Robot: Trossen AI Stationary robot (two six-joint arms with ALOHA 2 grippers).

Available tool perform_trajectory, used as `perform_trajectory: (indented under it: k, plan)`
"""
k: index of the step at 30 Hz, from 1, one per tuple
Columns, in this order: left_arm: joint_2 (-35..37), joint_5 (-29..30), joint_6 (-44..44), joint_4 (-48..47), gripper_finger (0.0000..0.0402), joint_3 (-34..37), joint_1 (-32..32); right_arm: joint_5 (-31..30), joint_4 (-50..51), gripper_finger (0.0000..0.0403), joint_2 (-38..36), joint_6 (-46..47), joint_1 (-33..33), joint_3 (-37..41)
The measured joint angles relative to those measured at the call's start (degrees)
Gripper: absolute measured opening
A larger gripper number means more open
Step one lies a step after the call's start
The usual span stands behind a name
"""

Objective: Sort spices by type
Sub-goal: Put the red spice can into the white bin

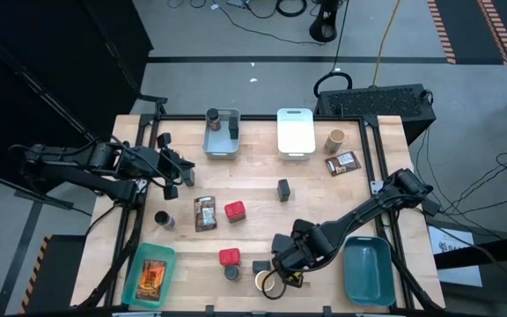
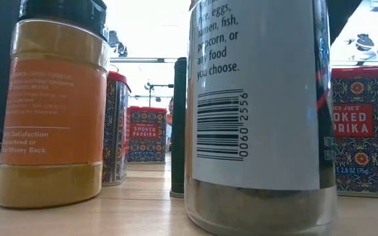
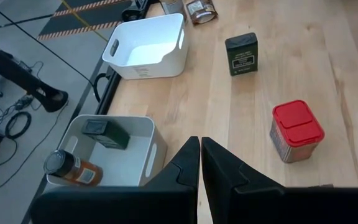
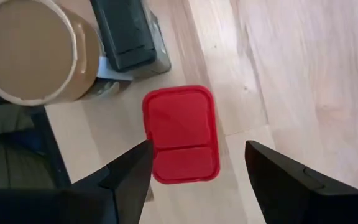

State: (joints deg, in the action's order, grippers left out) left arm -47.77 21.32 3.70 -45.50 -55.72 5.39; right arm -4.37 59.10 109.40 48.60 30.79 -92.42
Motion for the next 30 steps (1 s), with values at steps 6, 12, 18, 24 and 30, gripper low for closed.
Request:
perform_trajectory:
  k: [6, 12, 18, 24, 30]
  plan:
    - [0.0, 0.0, -0.2, -0.5, 0.002, 0.0, 0.0, 0.1, -2.7, 0.0238, 0.0, -3.2, 0.1, 0.0]
    - [0.0, 0.0, -0.2, -1.2, 0.002, 0.0, 0.0, -0.2, -6.8, 0.0238, 0.0, -3.2, 0.0, 0.0]
    - [0.0, 0.0, -0.1, -1.1, 0.002, 0.0, 0.0, 0.3, -8.0, 0.0239, -0.1, -5.9, 0.0, 0.0]
    - [0.0, 0.4, 0.0, -1.1, 0.002, 0.0, 0.0, -3.7, -5.9, 0.0251, -0.1, -1.1, -0.8, 0.0]
    - [0.0, 0.5, 0.0, -1.1, 0.002, 0.0, 0.0, -2.6, -5.5, 0.0264, -0.1, 0.2, -1.1, 0.0]
